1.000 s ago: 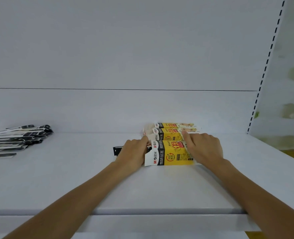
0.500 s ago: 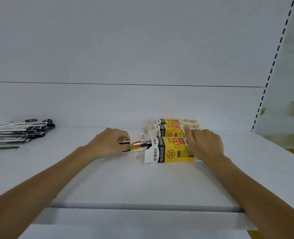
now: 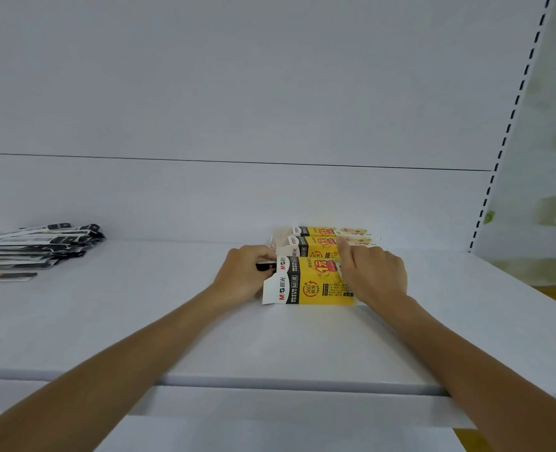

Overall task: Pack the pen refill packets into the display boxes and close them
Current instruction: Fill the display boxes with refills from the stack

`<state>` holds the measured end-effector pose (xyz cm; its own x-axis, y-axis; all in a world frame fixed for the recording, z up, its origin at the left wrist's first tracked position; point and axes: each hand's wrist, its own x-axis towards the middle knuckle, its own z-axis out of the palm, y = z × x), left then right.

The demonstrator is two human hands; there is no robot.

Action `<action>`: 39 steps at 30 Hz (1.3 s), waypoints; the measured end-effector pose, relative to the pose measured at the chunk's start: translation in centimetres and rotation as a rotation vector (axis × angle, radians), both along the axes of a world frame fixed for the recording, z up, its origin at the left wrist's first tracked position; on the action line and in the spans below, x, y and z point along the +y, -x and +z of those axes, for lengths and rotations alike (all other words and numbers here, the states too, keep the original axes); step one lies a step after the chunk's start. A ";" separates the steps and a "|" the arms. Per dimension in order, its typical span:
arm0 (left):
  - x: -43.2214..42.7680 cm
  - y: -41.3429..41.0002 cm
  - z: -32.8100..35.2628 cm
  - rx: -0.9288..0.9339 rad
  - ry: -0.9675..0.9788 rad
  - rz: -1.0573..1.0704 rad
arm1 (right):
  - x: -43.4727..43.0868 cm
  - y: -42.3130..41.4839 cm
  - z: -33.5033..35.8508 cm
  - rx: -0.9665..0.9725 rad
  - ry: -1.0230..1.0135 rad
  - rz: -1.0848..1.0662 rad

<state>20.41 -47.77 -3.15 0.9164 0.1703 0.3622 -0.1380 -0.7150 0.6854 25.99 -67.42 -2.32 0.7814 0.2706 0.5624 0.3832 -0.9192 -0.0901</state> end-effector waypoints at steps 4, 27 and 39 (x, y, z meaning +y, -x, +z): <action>1.1 1.3 -0.2 0.058 0.084 0.004 | -0.4 -0.4 -0.2 0.046 -0.094 0.051; 0.4 0.6 -0.4 0.190 0.212 -0.075 | -1.6 -1.8 -1.5 0.324 -0.555 0.197; 2.2 1.3 -0.2 0.005 0.294 -0.001 | -3.5 -3.7 -2.1 0.322 -0.609 0.122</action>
